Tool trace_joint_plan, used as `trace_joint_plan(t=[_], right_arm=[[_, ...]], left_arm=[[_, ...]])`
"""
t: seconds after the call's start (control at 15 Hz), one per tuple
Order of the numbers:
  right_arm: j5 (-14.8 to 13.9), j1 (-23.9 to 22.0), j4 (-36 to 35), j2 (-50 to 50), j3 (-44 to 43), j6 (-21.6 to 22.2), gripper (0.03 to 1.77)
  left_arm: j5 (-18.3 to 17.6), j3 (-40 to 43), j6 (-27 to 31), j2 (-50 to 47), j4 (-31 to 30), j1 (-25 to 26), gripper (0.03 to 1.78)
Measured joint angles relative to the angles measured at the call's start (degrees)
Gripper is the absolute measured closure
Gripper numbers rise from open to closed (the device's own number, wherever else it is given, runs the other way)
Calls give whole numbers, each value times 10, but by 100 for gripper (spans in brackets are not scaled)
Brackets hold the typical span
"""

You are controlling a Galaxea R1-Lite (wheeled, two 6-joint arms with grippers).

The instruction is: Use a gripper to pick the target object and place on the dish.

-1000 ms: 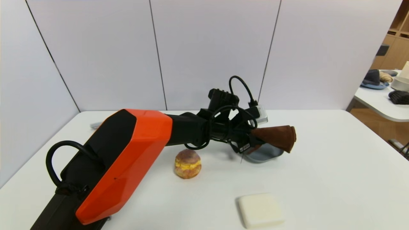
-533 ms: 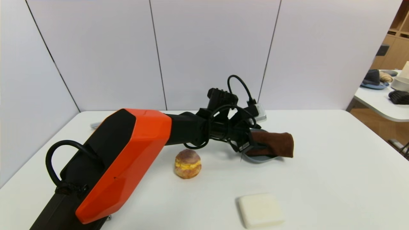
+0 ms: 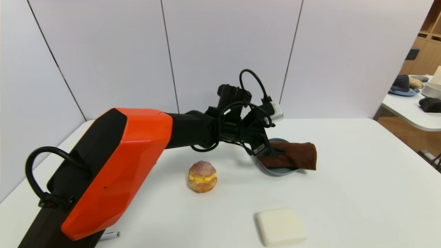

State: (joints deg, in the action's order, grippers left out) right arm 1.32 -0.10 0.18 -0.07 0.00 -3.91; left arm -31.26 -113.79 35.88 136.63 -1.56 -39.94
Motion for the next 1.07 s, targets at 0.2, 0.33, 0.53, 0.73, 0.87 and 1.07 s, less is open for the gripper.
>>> trace_joint_plan(t=[0.2, 0.33, 0.53, 0.73, 0.87, 1.07], right_arm=[[0, 0, 0, 0, 0, 0, 9], [0, 0, 0, 0, 0, 0, 9], [0, 0, 0, 0, 0, 0, 9], [0, 0, 0, 0, 0, 0, 9], [0, 0, 0, 0, 0, 0, 9], [0, 0, 0, 0, 0, 0, 9]], left_arm=[[33, 22, -2, -79, 71, 5, 23], [72, 77, -5, -144, 109, 13, 20], [134, 203, -23, -250, 123, 40, 17], [181, 342, -47, -372, 125, 82, 15], [200, 434, -57, -461, 125, 121, 14], [210, 574, -80, -608, 117, 185, 14]])
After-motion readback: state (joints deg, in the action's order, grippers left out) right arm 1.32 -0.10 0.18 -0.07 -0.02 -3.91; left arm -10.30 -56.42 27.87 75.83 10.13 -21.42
